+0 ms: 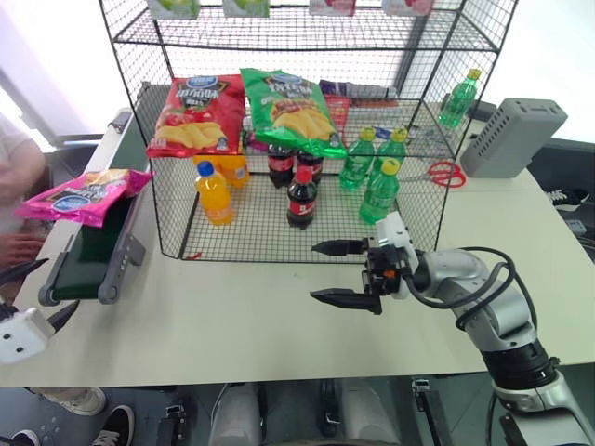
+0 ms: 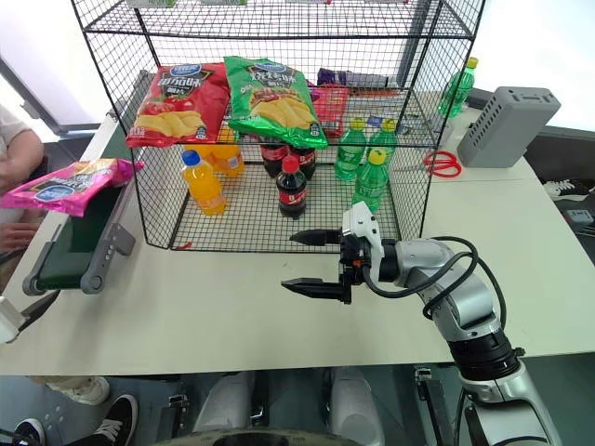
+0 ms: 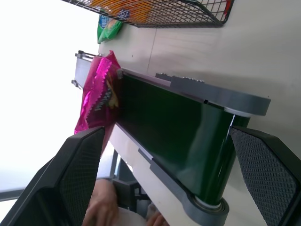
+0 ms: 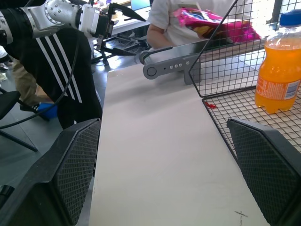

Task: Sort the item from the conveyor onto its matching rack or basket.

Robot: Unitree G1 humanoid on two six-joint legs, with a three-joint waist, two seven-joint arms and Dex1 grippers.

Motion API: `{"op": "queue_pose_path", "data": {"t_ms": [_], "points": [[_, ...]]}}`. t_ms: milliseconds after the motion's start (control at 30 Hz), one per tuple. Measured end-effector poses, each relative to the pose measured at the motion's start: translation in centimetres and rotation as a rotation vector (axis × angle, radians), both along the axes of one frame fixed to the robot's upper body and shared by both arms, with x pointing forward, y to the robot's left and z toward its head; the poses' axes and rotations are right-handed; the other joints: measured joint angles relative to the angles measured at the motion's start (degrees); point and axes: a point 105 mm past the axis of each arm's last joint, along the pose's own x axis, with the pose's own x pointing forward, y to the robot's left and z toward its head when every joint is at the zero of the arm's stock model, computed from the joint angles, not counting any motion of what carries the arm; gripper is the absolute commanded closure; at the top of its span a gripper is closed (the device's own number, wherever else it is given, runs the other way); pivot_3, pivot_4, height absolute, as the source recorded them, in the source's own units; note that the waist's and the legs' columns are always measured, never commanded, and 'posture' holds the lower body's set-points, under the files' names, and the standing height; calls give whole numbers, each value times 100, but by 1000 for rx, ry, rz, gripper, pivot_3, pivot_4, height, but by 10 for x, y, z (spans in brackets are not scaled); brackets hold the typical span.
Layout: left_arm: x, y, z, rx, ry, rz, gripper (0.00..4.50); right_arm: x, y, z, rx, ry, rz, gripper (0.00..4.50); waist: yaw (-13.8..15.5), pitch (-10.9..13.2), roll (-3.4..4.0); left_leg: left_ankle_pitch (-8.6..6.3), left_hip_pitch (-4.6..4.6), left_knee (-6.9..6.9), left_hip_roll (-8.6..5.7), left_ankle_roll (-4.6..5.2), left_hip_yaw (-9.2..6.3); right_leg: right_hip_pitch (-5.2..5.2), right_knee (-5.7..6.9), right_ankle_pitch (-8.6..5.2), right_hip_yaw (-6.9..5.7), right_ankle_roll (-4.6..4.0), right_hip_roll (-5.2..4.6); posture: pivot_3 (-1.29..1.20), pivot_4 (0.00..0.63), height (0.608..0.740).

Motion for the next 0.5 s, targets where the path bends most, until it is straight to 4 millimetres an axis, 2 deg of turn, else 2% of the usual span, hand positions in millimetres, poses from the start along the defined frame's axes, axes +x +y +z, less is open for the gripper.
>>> {"op": "queue_pose_path", "data": {"t_ms": [300,500], "points": [[13,13,18,23,-84,49,0,1,0,-1,-16,-21,-4,26,-3,0,0,0,0,0,0,0,2,0,0,0,-1,1,0,0,150,737],[24,17,12,27,-68,66,0,2,-1,-1,-25,-39,-13,26,-2,0,0,0,0,-1,0,0,4,-1,1,1,-1,1,1,0,150,737]]}}
